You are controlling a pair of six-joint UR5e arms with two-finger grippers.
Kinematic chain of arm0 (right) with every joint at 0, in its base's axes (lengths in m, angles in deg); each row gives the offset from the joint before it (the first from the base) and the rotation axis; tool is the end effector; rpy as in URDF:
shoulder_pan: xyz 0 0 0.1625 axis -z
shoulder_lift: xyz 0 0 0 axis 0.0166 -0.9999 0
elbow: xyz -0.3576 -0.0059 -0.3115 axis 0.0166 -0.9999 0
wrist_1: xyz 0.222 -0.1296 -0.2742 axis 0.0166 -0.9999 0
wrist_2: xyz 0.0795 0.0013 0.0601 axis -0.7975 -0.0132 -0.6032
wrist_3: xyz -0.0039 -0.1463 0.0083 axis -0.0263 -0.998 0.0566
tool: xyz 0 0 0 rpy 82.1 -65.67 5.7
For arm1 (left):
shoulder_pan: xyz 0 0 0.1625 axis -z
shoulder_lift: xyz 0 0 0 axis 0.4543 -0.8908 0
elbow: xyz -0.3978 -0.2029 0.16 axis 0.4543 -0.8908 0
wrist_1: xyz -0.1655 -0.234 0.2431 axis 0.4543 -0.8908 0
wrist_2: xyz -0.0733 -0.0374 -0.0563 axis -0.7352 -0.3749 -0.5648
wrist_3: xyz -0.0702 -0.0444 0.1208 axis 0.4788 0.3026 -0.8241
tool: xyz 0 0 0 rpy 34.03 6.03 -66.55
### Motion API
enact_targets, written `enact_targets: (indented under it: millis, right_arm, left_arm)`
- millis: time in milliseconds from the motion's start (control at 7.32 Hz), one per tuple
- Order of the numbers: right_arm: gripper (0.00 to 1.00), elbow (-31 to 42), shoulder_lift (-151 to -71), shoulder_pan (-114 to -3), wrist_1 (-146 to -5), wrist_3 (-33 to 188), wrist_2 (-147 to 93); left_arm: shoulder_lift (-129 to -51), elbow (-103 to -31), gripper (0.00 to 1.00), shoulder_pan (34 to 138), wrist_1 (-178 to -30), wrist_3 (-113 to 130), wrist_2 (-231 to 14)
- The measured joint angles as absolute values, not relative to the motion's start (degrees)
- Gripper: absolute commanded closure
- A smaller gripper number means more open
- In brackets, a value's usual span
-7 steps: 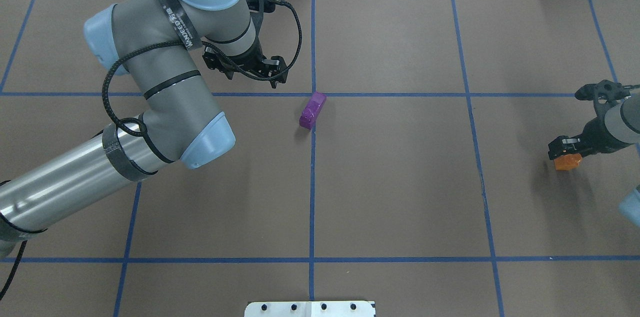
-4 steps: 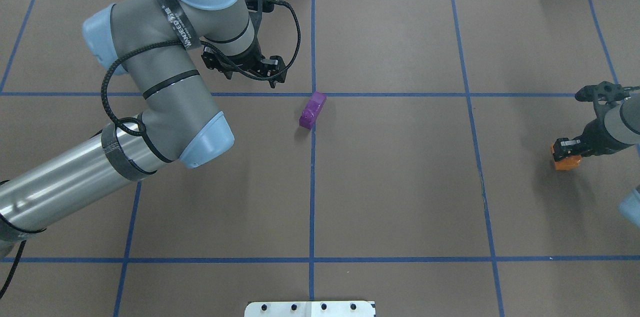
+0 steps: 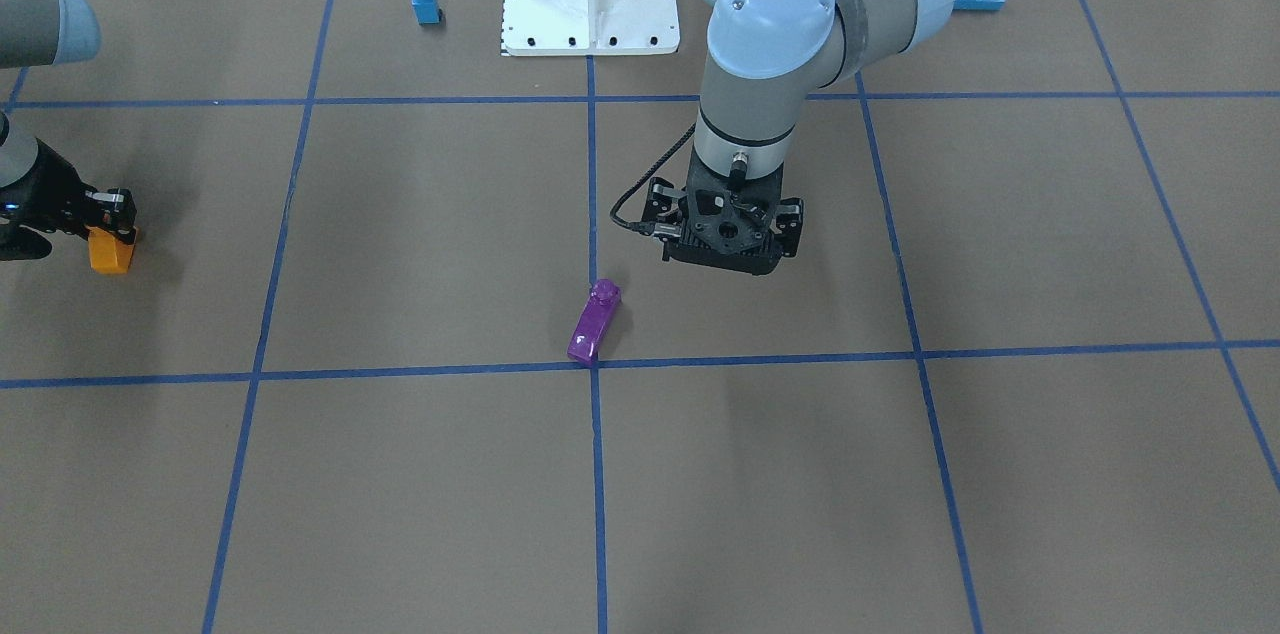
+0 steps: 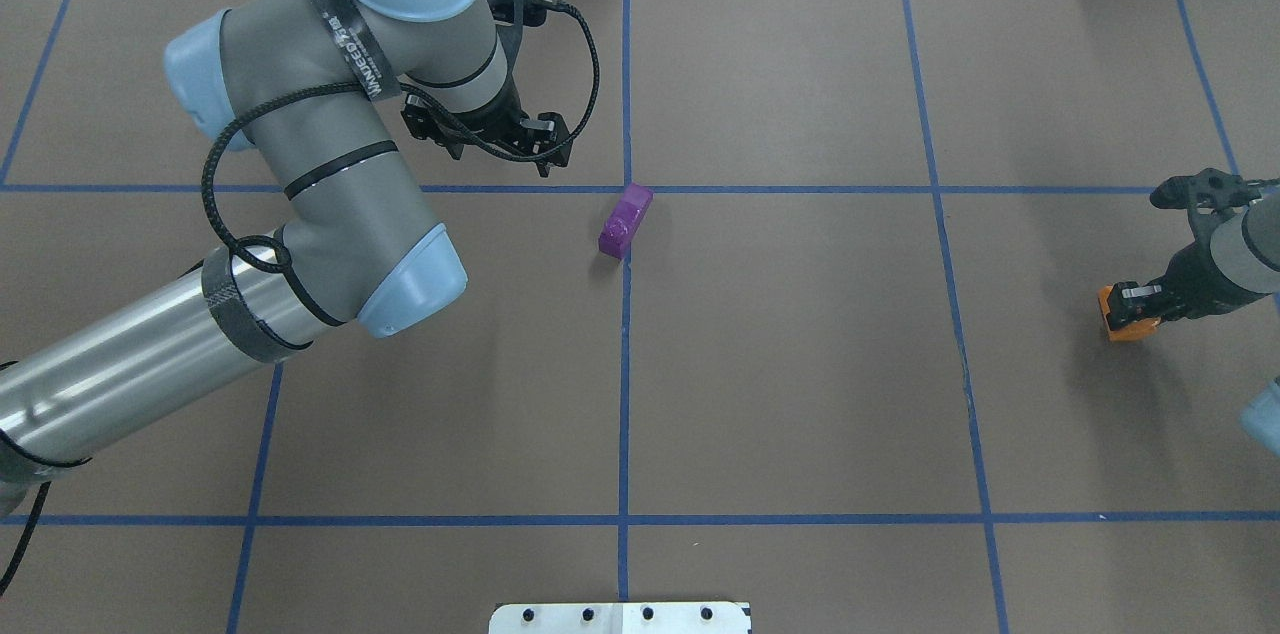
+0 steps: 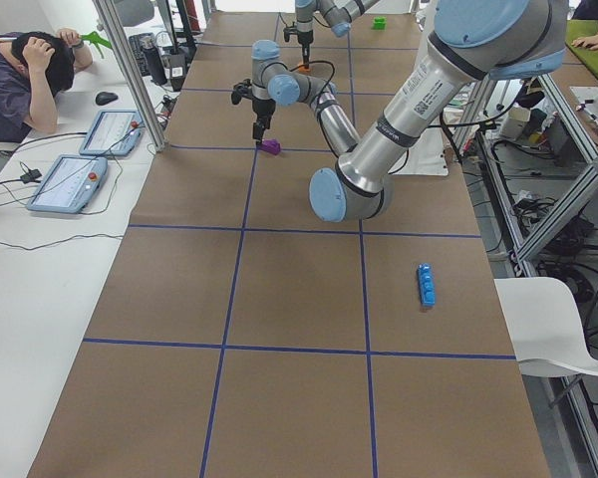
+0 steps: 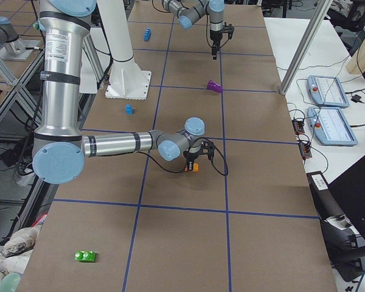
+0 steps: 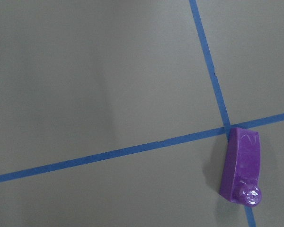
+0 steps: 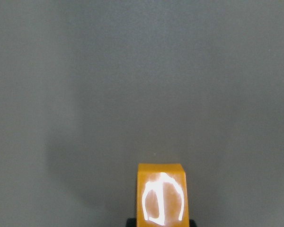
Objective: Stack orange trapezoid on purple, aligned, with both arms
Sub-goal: 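Lower the right gripper onto the orange trapezoid and close on it, then carry the orange trapezoid with the right gripper above the purple trapezoid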
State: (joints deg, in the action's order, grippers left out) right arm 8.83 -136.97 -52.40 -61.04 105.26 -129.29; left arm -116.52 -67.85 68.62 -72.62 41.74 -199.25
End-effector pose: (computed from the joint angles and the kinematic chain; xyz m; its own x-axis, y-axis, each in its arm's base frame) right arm -0.2275 -0.3875 0.6899 0.7219 -0.0147 0.6918 0.0364 0.9992 -0.0167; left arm 0.5034 -0.5510 0.2613 0.6922 0.2125 -0.6897 -0.0531 0.9681 0.2450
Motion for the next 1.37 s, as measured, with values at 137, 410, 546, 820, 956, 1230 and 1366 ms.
enact_targets:
  millis: [137, 410, 546, 820, 956, 1230, 1366]
  right_arm:
    - [1.0, 9.4, -136.69, -52.41, -61.08, 105.44, -130.12]
    - [1.0, 11.69, -134.76, -52.95, -62.06, 106.01, -132.11]
    - [1.0, 12.3, -130.96, -53.55, -65.34, 106.13, -133.21]
    - [1.0, 12.77, -119.56, -54.06, -75.62, 108.18, -134.48]
    - [1.0, 12.5, -113.56, -53.36, -79.19, 113.71, -134.55]
    - [1.0, 9.1, -99.99, -49.39, -86.83, 124.98, -133.84]
    - [1.0, 5.96, -93.57, -46.46, -89.1, 130.12, -131.76]
  left_arm:
    - [-116.41, -67.85, 0.0, 68.73, -72.65, 41.73, -199.28]
    - [-115.2, -68.53, 0.0, 69.57, -72.67, 40.84, -199.39]
    - [-113.02, -70.04, 0.0, 70.69, -72.61, 38.33, -199.95]
    - [-106.16, -73.54, 0.0, 75.45, -72.48, 31.36, -204.13]
    - [-102.16, -75.06, 0.0, 78.38, -72.52, 26.96, -205.82]
    - [-95.79, -76.26, 0.0, 83.81, -72.74, 18.44, -207.61]
    - [-93.46, -76.25, 0.0, 86.4, -72.78, 14.8, -208.64]
